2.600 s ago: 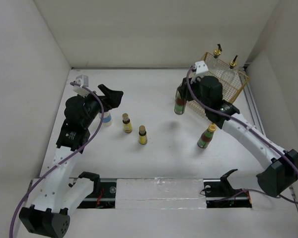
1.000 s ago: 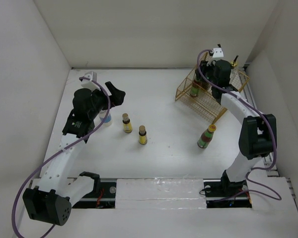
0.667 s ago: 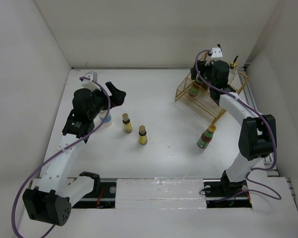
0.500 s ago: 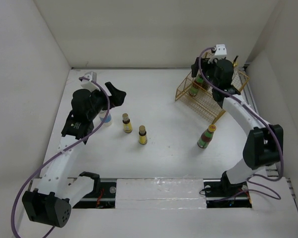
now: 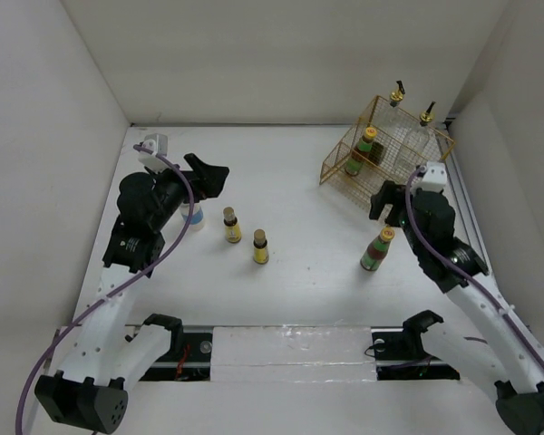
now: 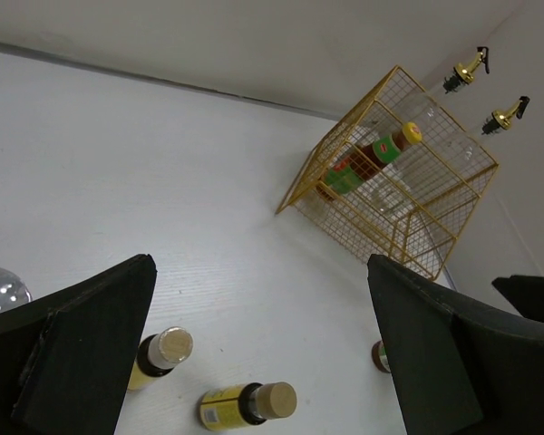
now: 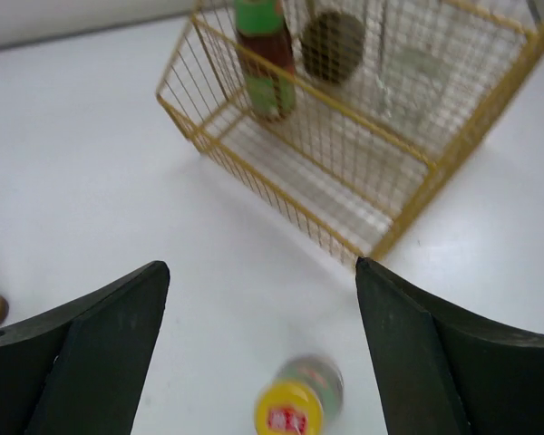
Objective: Organize the condiment bottles
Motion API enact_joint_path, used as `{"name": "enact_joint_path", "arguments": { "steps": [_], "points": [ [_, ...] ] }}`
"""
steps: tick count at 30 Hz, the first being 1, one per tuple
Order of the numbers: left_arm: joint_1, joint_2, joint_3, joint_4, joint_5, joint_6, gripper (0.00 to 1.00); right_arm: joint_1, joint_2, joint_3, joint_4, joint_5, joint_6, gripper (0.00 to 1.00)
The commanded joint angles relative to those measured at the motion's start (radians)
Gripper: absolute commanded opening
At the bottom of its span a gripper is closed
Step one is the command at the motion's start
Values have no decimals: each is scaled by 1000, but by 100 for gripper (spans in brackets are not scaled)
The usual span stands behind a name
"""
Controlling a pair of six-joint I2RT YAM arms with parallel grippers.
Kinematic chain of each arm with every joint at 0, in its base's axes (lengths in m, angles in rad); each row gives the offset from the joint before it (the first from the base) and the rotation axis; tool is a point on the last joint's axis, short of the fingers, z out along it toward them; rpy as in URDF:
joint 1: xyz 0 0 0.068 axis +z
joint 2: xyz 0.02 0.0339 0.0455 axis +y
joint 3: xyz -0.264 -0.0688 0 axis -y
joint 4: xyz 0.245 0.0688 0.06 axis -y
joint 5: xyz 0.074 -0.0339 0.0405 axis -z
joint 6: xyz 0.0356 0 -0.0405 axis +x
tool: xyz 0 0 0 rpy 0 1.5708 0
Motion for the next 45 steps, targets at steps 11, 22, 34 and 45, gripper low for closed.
{"name": "enact_joint_path", "arguments": {
  "steps": [11, 22, 34, 45],
  "points": [
    [-7, -62, -15, 57, 29, -13, 100, 41, -114, -26, -336, -61, 150, 86],
    [-7, -62, -15, 57, 38, -23, 100, 51, -32, -54, -276, -43, 141, 69],
    [-7, -53, -15, 57, 38, -23, 100, 91, -55, -31, -246, 20, 127, 24],
    [-7, -44, -24, 75, 48, -32, 100, 36, 164, 418, 18, 22, -72, 20]
  ]
}}
